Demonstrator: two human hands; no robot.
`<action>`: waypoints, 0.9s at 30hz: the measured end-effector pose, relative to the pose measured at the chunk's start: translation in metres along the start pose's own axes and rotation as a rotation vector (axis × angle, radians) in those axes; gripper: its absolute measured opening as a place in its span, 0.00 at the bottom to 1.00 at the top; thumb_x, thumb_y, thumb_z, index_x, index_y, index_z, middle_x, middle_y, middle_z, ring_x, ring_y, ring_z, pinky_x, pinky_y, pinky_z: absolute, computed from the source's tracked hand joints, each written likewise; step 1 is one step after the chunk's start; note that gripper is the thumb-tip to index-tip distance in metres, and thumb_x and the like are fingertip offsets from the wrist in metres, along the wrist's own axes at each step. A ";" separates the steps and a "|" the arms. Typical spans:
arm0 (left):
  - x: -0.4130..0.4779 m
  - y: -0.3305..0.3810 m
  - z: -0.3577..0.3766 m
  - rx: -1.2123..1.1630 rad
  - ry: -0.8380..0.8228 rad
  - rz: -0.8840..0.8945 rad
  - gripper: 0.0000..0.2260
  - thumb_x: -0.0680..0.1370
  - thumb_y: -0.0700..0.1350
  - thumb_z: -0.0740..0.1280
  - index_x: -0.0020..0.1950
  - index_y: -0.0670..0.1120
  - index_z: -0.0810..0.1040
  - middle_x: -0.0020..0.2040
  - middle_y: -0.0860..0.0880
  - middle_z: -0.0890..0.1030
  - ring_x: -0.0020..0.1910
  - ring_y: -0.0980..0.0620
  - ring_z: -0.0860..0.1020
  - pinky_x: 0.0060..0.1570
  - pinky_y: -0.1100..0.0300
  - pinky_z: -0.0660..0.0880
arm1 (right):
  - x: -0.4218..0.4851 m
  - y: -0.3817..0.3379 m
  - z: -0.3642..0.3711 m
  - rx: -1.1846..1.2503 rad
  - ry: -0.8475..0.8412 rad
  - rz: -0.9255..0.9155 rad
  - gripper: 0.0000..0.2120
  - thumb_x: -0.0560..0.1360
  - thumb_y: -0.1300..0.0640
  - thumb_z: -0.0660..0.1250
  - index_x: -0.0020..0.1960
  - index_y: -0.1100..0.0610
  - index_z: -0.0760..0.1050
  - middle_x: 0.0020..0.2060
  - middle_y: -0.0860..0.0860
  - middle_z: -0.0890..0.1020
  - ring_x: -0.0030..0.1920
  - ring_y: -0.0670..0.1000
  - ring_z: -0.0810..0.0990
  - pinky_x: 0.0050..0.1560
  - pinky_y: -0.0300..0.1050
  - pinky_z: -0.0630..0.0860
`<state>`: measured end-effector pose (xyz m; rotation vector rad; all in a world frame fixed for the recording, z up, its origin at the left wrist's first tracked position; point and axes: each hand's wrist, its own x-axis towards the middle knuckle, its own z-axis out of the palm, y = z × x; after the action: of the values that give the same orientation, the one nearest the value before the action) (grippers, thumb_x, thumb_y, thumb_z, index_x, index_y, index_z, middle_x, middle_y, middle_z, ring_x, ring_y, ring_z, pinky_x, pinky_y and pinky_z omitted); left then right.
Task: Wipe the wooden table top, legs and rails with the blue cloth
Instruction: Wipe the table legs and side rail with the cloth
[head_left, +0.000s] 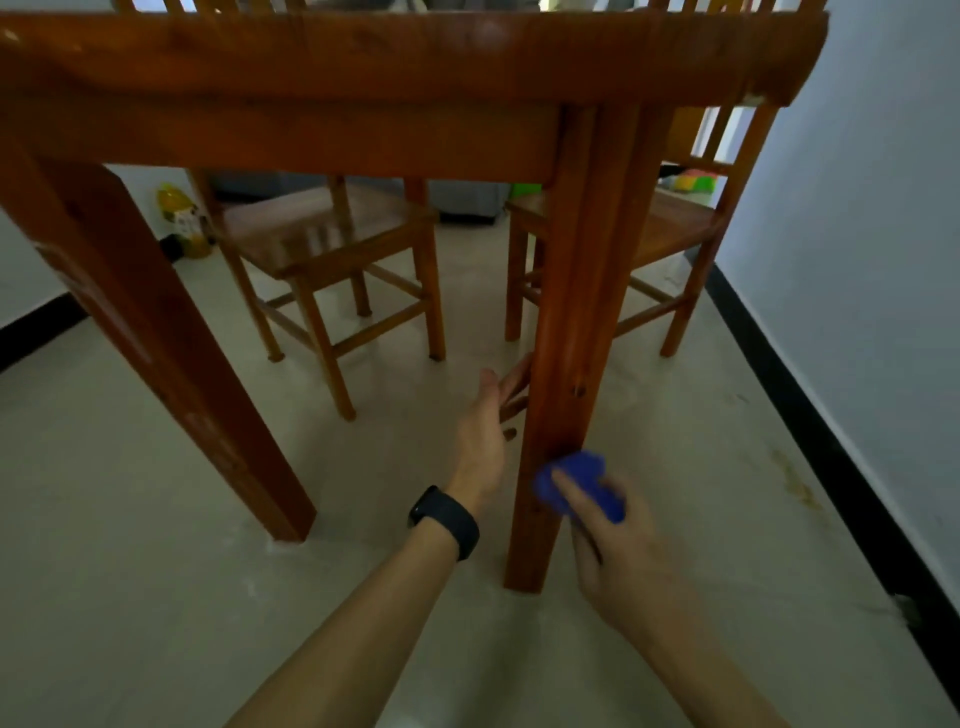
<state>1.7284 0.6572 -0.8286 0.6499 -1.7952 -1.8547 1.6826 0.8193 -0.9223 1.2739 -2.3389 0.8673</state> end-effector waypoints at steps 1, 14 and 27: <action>0.000 0.000 -0.004 -0.001 -0.001 -0.033 0.19 0.83 0.61 0.44 0.55 0.68 0.75 0.58 0.61 0.78 0.65 0.54 0.75 0.70 0.42 0.65 | 0.022 -0.012 -0.018 -0.019 0.104 -0.028 0.34 0.69 0.62 0.74 0.72 0.47 0.67 0.63 0.60 0.67 0.54 0.61 0.78 0.52 0.46 0.75; -0.022 -0.031 -0.015 0.144 -0.023 0.164 0.21 0.80 0.61 0.54 0.70 0.57 0.72 0.63 0.61 0.78 0.60 0.64 0.77 0.51 0.73 0.72 | -0.044 0.035 0.052 -0.172 -0.626 0.261 0.28 0.82 0.55 0.56 0.77 0.36 0.51 0.74 0.54 0.55 0.61 0.56 0.74 0.61 0.42 0.72; -0.032 0.071 0.010 0.755 0.477 1.093 0.27 0.76 0.47 0.67 0.73 0.43 0.65 0.75 0.42 0.58 0.77 0.47 0.57 0.74 0.49 0.57 | 0.120 -0.014 -0.090 0.539 0.464 0.286 0.21 0.80 0.52 0.62 0.72 0.46 0.65 0.62 0.47 0.72 0.55 0.36 0.72 0.54 0.25 0.67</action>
<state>1.7470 0.6831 -0.7572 0.1919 -1.8698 -0.2717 1.6298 0.7969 -0.7832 0.7799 -1.9951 1.7621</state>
